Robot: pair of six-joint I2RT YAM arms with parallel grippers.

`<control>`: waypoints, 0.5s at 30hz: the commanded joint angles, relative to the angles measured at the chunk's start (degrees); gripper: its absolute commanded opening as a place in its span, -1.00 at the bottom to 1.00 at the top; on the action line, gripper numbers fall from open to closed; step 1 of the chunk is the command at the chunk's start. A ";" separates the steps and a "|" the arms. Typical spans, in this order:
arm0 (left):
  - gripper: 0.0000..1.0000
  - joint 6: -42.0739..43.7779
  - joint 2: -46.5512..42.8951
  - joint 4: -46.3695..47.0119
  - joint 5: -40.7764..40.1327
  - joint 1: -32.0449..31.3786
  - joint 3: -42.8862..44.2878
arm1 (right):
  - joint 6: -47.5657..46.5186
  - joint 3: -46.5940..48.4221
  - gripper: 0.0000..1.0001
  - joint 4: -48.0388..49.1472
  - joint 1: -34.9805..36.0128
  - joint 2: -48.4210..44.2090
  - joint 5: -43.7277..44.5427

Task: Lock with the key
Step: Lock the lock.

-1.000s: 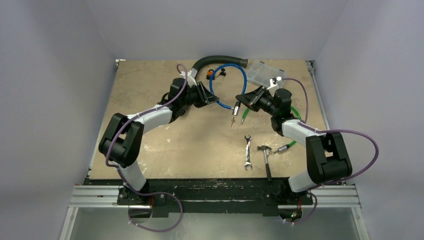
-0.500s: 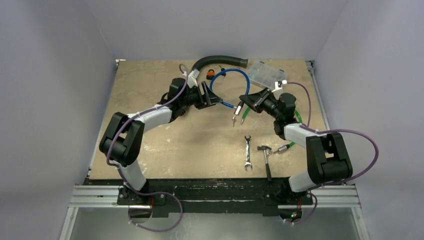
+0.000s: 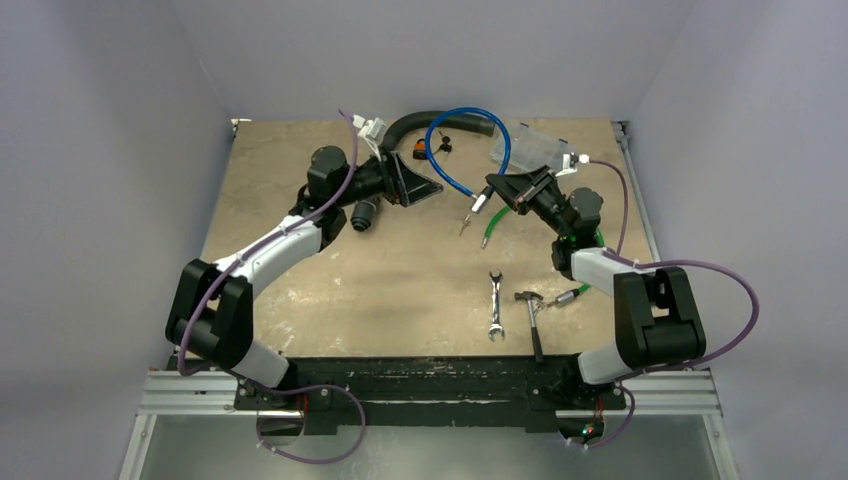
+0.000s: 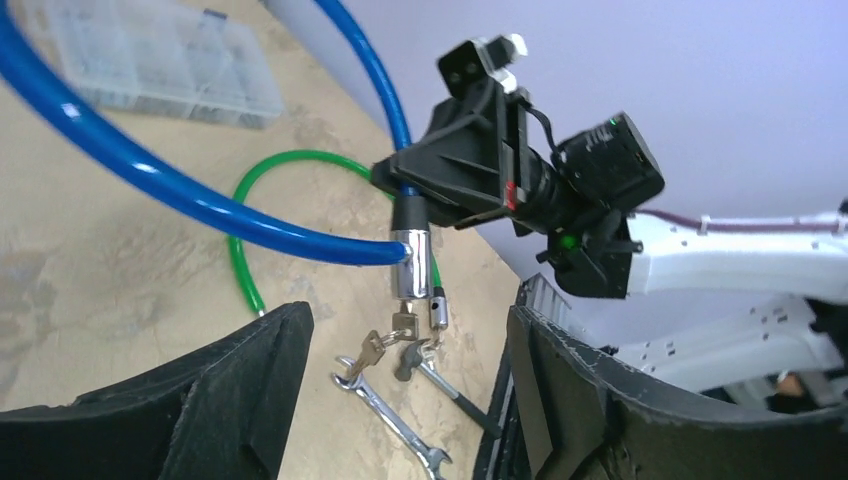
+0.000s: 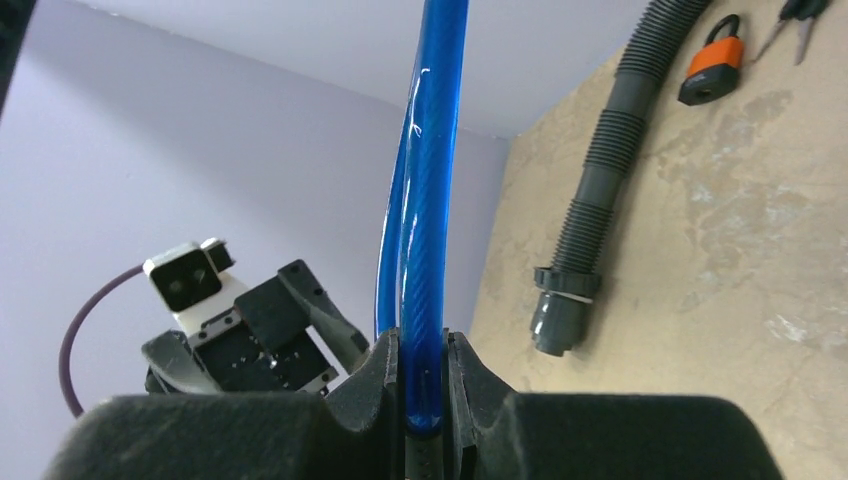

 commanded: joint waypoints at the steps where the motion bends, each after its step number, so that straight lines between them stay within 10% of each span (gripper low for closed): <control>1: 0.46 10.99 -3.44 0.15 4.24 -2.90 -1.22 | 4.97 3.36 -1.00 9.71 -0.16 -2.21 0.61; 15: 0.11 16.37 -1.00 -4.63 0.39 -9.05 3.47 | 7.26 6.62 -1.00 9.79 0.21 -3.78 2.34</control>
